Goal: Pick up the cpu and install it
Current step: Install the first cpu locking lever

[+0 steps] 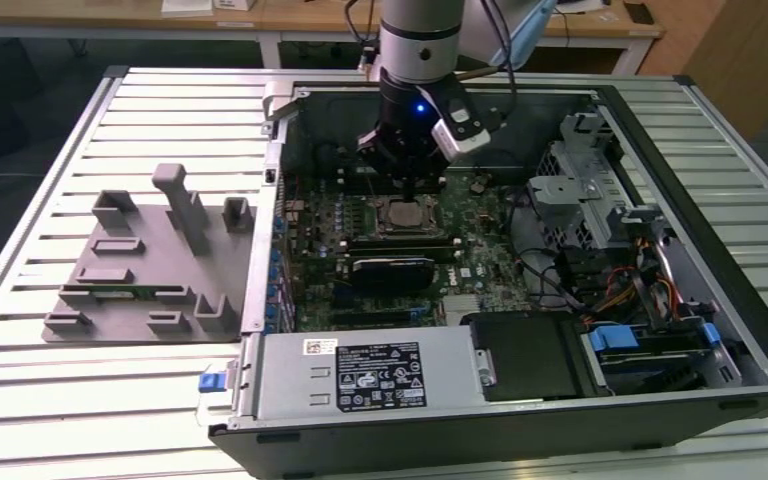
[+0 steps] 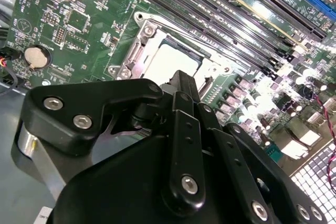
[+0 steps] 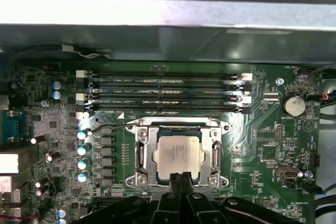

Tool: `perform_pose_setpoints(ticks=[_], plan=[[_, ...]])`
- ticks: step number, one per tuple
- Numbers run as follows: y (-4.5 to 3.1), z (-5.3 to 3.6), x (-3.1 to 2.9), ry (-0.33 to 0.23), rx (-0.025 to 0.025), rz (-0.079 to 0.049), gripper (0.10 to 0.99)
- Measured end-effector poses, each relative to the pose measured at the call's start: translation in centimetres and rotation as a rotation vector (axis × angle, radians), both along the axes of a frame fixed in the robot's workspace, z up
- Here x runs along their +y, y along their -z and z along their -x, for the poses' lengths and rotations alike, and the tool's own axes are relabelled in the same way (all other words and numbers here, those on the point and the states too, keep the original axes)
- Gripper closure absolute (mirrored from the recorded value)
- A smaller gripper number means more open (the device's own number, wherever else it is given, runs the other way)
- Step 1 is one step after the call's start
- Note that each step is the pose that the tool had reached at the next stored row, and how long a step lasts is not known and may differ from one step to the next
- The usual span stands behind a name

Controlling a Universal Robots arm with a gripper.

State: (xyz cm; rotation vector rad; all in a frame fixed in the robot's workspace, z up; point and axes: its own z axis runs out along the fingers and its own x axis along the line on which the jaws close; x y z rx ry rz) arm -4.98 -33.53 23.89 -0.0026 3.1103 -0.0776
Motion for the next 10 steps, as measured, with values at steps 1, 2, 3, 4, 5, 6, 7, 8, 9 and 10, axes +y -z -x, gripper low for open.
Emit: perform_pose_setpoints(ticks=[1,2,3,4,5,6,7,8,9,10], plan=[[0.00,0.10,0.00,0.000,0.0000,0.000,0.980],[0.00,0.19,0.00,0.000,0.0000,0.000,0.980],[0.00,0.26,0.00,0.000,0.0000,0.000,0.980],[0.00,0.34,0.00,0.000,0.0000,0.000,0.980],[0.00,0.44,0.00,0.000,0.0000,0.000,0.980],[0.00,0.53,0.00,0.000,0.0000,0.000,0.980],[0.00,0.64,0.00,0.000,0.0000,0.000,0.980],[0.00,0.76,0.00,0.000,0.0000,0.000,0.980],[0.00,0.88,0.00,0.000,0.0000,0.000,0.980],[0.00,1.00,0.00,0.000,0.0000,0.000,0.980]])
